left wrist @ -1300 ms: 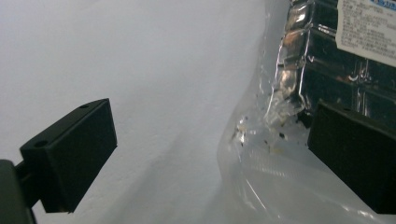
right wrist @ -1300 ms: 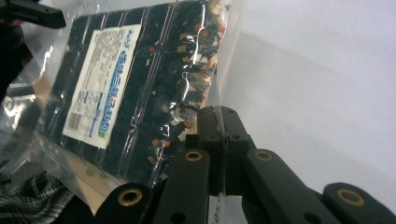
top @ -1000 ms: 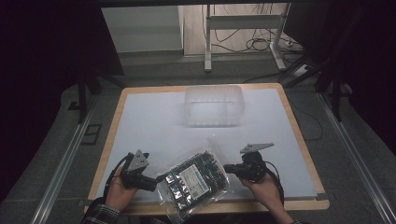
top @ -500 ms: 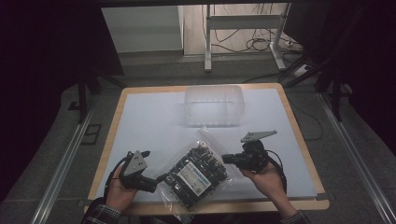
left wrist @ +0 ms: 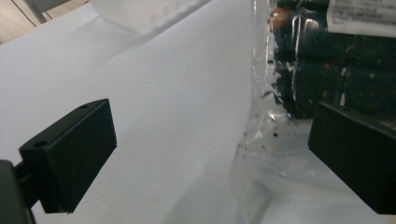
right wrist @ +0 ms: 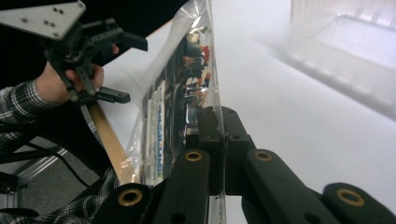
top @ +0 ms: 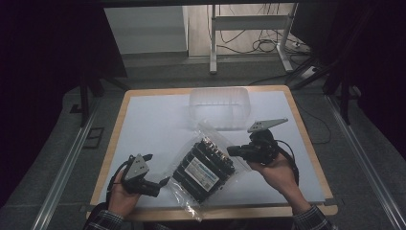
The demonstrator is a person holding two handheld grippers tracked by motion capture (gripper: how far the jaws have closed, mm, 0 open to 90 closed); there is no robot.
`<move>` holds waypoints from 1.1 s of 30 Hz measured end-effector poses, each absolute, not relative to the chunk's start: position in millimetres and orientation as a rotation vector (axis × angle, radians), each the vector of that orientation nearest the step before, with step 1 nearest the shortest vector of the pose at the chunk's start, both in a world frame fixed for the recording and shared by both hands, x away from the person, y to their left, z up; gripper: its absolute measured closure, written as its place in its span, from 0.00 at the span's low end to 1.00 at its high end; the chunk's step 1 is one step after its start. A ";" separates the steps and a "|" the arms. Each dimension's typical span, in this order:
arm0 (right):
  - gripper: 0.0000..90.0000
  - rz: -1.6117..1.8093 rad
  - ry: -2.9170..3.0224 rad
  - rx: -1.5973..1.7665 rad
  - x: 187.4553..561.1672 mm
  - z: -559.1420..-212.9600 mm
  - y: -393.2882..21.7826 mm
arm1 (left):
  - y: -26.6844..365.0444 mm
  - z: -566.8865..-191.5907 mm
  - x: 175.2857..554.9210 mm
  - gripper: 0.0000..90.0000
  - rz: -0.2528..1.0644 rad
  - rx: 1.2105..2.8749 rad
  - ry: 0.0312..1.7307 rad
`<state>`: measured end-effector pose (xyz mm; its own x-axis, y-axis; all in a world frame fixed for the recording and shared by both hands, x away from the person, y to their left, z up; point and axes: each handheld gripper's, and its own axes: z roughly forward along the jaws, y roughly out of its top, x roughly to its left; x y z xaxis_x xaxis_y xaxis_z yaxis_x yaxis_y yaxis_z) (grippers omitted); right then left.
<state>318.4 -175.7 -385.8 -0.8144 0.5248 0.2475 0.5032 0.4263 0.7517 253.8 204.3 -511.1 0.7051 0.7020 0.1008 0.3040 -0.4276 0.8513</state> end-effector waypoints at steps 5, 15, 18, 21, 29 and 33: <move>0.99 1.382 2.620 0.923 319.3 -373.6 -175.0 | 204.0 -511.5 254.1 0.01 0.563 2.027 0.771; 0.99 1.443 2.580 0.893 325.0 -345.5 -176.2 | 203.3 -511.9 254.3 0.01 0.558 2.032 0.765; 0.99 1.441 2.560 0.876 329.0 -336.9 -175.8 | 203.1 -512.0 254.4 0.01 0.559 2.035 0.763; 0.99 1.431 2.548 0.866 333.1 -332.1 -175.8 | 202.8 -512.2 254.4 0.01 0.562 2.036 0.763; 0.99 1.425 2.492 0.891 353.0 -320.3 -182.2 | 202.3 -512.7 254.5 0.01 0.560 2.039 0.765; 0.99 1.444 2.473 0.905 363.2 -314.0 -185.5 | 201.8 -513.0 254.6 0.01 0.561 2.044 0.767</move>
